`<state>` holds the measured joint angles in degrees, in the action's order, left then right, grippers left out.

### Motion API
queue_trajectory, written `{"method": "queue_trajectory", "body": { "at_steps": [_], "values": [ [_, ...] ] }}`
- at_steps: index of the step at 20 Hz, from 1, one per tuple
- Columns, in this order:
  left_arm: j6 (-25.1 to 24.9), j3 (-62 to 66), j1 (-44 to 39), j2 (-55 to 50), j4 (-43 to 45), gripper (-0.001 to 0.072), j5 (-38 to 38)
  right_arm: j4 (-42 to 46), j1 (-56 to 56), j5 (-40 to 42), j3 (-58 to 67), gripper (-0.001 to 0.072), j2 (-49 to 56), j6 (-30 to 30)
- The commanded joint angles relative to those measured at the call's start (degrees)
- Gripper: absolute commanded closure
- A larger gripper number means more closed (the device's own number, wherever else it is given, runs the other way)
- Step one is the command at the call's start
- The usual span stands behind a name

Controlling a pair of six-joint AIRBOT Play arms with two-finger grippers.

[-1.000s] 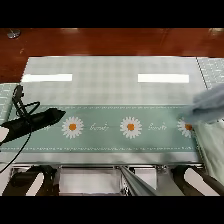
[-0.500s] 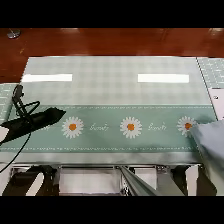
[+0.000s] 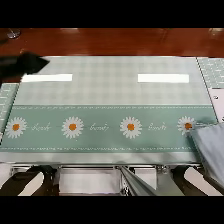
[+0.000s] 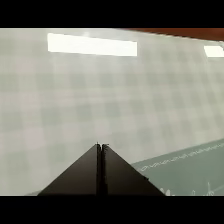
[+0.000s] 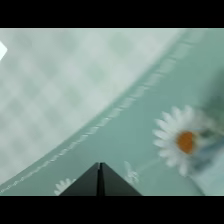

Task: Fold the shirts.

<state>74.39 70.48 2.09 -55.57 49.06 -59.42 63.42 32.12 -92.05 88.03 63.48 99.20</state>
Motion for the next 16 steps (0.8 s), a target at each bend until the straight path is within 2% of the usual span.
{"method": "queue_trajectory", "body": {
  "at_steps": [1,3,5,6,7,9,16],
  "values": [
    [1.66,19.1,-7.43,-12.7,5.55,0.0667,-7.74,3.8,-26.73,16.63,4.79,0.069,7.04,-5.4],
    [8.96,17.79,-12.85,-16.31,18.16,0.0667,-7.78,22.62,-41.05,19.78,3.02,0.069,10.1,-3.87],
    [17.18,12.35,-16.44,-19.02,28.63,0.0666,-7.58,35.98,-48.63,19.98,-3.23,0.069,14.01,1.29],
    [17.88,9.46,-17.0,-19.96,29.2,0.0666,-7.58,38.42,-49.33,19.78,-8.11,0.0692,15.96,6.99],
    [17.88,6.86,-16.98,-20.55,29.0,0.0666,-7.43,38.62,-49.24,20.15,-12.13,0.0691,17.33,9.42],
    [17.88,4.87,-16.22,-20.85,29.05,0.0665,-6.86,38.73,-49.0,20.63,-15.37,0.0691,18.99,9.62],
    [17.86,4.98,-15.32,-20.9,28.98,0.0665,-7.02,40.61,-49.0,20.5,-15.34,0.0691,18.12,9.16]
  ]
}}
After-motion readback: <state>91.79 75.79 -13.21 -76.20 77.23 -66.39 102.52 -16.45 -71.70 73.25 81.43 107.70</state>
